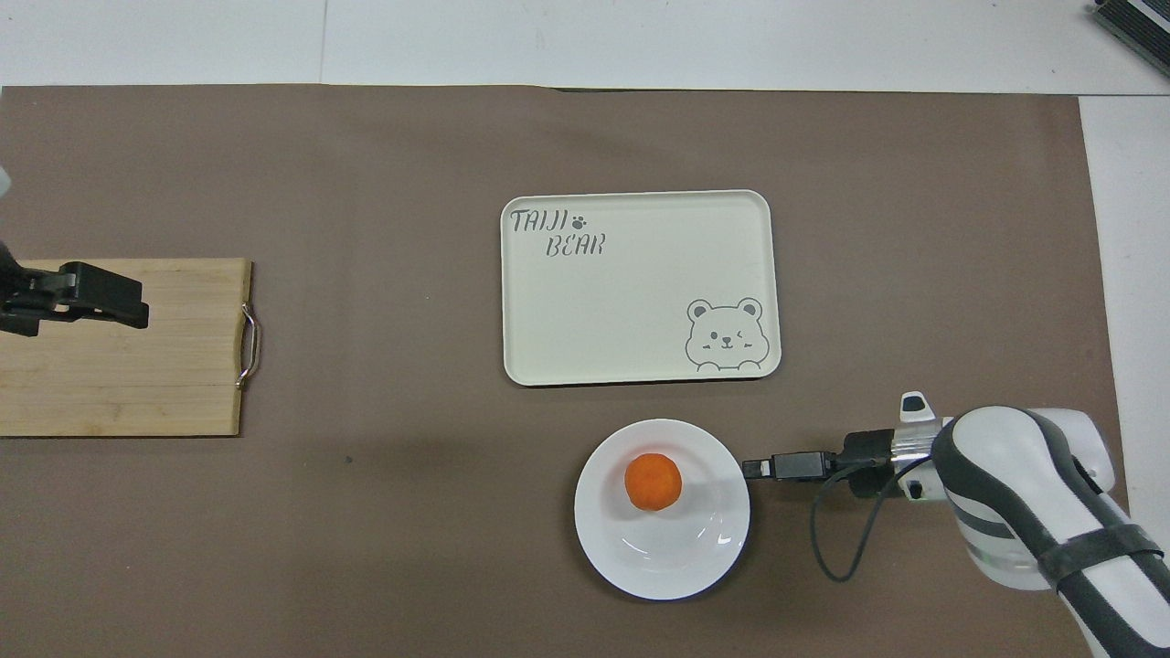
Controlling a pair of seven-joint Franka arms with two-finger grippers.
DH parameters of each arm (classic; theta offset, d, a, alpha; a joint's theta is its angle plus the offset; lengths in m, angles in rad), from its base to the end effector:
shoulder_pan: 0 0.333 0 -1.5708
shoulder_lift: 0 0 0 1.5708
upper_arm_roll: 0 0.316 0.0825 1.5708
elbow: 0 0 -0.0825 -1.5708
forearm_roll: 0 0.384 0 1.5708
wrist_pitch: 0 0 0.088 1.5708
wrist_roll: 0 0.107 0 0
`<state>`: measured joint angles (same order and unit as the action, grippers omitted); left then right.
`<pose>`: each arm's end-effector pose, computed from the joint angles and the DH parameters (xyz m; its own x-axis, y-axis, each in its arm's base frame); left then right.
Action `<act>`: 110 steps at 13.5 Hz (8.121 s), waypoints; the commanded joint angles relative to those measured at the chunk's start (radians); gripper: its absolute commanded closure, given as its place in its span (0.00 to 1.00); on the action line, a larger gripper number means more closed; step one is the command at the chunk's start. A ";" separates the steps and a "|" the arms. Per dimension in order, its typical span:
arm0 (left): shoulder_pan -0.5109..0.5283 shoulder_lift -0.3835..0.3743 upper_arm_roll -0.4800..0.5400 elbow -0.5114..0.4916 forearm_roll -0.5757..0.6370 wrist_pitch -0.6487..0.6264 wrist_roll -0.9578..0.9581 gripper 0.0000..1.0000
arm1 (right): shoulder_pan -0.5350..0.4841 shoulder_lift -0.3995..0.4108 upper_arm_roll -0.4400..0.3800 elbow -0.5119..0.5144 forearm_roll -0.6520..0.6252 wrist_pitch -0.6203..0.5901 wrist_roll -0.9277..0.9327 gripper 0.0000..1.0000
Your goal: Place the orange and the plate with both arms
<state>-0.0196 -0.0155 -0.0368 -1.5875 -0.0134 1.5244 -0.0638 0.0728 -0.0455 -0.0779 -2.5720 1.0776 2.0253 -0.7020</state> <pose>0.5435 -0.0323 0.6212 0.9988 0.0069 -0.0483 0.0074 -0.9999 0.0098 0.4077 0.0488 0.2679 0.9900 0.0060 -0.1406 -0.1080 -0.6079 -0.7866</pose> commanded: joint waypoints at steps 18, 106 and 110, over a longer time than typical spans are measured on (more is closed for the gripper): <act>0.000 0.009 0.005 0.012 0.007 0.037 0.108 0.00 | 0.061 -0.007 0.004 -0.108 0.162 0.033 -0.030 0.89; 0.000 0.009 0.005 0.012 0.007 0.037 0.108 0.00 | -0.034 -0.051 0.006 0.987 -1.127 -0.517 0.714 0.00; -0.002 0.009 0.005 0.012 0.007 0.036 0.108 0.00 | -0.034 -0.054 0.006 0.974 -1.124 -0.505 0.711 0.00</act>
<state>-0.0199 -0.0122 -0.0346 -1.5871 -0.0134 1.5611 0.0325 0.0363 -0.0803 -0.0766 -1.5691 -0.0231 1.5024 -0.0096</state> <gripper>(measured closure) 0.000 0.000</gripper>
